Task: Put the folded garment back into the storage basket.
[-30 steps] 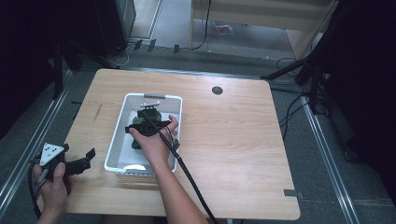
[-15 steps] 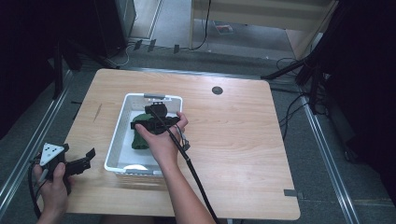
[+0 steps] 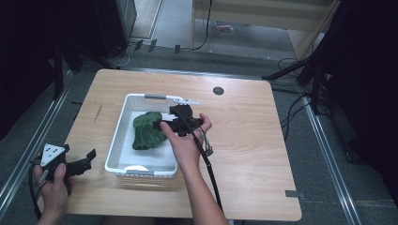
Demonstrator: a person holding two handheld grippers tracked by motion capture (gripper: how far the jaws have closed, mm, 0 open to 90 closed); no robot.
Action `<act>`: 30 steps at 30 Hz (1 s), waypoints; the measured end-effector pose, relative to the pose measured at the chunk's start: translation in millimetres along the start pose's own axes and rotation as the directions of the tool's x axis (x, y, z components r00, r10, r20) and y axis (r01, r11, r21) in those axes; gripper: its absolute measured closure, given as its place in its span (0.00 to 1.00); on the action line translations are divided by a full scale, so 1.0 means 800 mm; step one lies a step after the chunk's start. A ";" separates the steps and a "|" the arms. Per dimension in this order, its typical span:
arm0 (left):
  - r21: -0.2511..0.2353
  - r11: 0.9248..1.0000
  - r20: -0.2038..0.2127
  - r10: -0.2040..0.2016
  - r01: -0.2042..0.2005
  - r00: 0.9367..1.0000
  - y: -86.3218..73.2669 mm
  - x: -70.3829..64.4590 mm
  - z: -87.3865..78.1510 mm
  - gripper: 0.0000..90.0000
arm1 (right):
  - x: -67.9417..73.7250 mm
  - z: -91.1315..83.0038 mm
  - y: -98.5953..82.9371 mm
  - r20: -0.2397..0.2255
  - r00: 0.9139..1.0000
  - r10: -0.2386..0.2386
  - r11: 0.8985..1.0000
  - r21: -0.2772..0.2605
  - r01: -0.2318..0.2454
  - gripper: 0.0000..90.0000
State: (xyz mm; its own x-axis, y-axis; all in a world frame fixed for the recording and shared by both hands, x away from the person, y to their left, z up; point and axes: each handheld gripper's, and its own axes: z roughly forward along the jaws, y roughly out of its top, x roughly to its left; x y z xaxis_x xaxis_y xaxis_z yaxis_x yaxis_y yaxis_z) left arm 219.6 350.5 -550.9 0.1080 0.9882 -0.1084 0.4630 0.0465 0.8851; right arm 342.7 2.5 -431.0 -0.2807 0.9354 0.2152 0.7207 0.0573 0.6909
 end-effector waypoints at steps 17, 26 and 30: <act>0.002 1.000 -0.003 0.008 -0.008 1.000 0.000 -0.001 0.001 0.01 | -0.066 -0.024 -0.021 0.038 0.998 0.040 0.999 -0.028 -0.039 0.00; -0.001 1.000 0.000 -0.007 0.007 1.000 0.000 0.000 0.000 0.01 | -0.100 -0.037 -0.035 0.077 0.996 0.054 0.998 -0.033 -0.052 0.00; -0.002 1.000 -0.003 -0.003 0.003 1.000 0.000 0.000 0.000 0.01 | -0.116 -0.046 -0.040 0.086 0.994 0.065 0.997 -0.043 -0.062 0.00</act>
State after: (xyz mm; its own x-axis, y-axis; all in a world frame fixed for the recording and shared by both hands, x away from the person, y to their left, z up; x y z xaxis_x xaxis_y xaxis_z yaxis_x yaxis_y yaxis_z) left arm 219.7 350.6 -551.0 0.1042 0.9884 -0.1102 0.4617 0.0501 0.8856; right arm 322.3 -98.7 -447.4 -0.1778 0.9636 0.1998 0.7088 -0.0154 0.7052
